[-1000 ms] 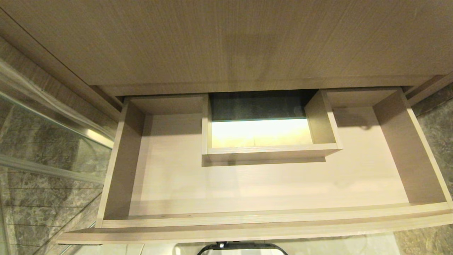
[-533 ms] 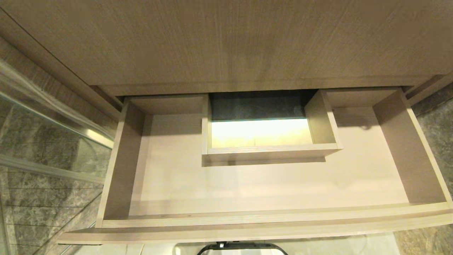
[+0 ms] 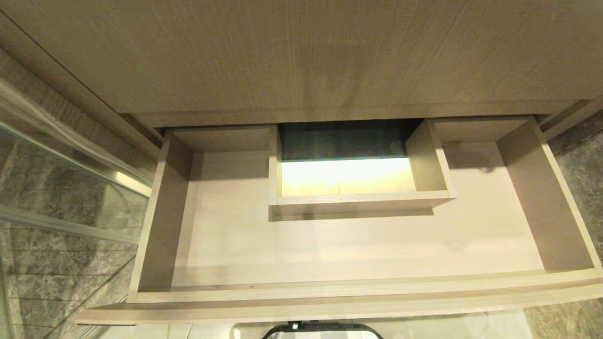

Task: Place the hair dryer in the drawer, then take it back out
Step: Pick up the hairdryer

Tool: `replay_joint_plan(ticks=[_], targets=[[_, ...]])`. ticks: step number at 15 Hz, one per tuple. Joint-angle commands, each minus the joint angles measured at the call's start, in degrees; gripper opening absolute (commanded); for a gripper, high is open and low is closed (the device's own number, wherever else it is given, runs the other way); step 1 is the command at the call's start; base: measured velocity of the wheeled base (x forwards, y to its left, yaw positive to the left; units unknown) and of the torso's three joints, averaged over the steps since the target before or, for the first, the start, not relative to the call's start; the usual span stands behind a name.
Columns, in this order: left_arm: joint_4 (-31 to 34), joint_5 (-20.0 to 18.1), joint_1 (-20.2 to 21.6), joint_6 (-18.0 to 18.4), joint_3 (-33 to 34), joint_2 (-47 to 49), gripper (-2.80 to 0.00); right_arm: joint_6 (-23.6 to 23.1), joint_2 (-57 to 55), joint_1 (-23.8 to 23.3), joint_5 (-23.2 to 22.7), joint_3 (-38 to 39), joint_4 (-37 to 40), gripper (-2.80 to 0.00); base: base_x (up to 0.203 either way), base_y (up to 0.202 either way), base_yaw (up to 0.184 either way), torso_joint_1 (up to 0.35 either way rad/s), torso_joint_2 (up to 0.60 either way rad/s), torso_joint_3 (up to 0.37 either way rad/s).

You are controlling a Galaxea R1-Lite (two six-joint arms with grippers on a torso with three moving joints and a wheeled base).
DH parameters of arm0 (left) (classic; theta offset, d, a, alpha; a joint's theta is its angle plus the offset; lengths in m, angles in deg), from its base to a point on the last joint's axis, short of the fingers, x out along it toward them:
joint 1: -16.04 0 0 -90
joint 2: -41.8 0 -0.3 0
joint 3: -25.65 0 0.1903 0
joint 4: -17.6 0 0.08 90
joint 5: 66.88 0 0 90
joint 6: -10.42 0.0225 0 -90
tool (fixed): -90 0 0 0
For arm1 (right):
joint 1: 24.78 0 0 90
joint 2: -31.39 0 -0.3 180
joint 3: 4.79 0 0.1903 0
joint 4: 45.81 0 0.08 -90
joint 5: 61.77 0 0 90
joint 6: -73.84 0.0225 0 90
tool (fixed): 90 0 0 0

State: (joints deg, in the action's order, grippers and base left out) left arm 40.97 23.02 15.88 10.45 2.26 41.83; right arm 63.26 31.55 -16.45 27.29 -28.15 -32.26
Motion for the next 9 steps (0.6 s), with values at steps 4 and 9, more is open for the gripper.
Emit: replay_joint_plan(ticks=[4,9], targets=[[0.0,0.0,0.0,0.0,0.0,0.0,-2.80,-0.2,2.1,-0.1,-0.2,2.3,-0.1,-2.80,0.000,0.000,0.000,0.030,-0.05,-0.021],[0.0,0.0,0.0,0.0,0.1,0.0,-2.80,-0.1,2.1,0.0,-0.1,2.3,-0.1,-2.80,0.003,-0.008,0.071,0.216,-0.42,-0.200]])
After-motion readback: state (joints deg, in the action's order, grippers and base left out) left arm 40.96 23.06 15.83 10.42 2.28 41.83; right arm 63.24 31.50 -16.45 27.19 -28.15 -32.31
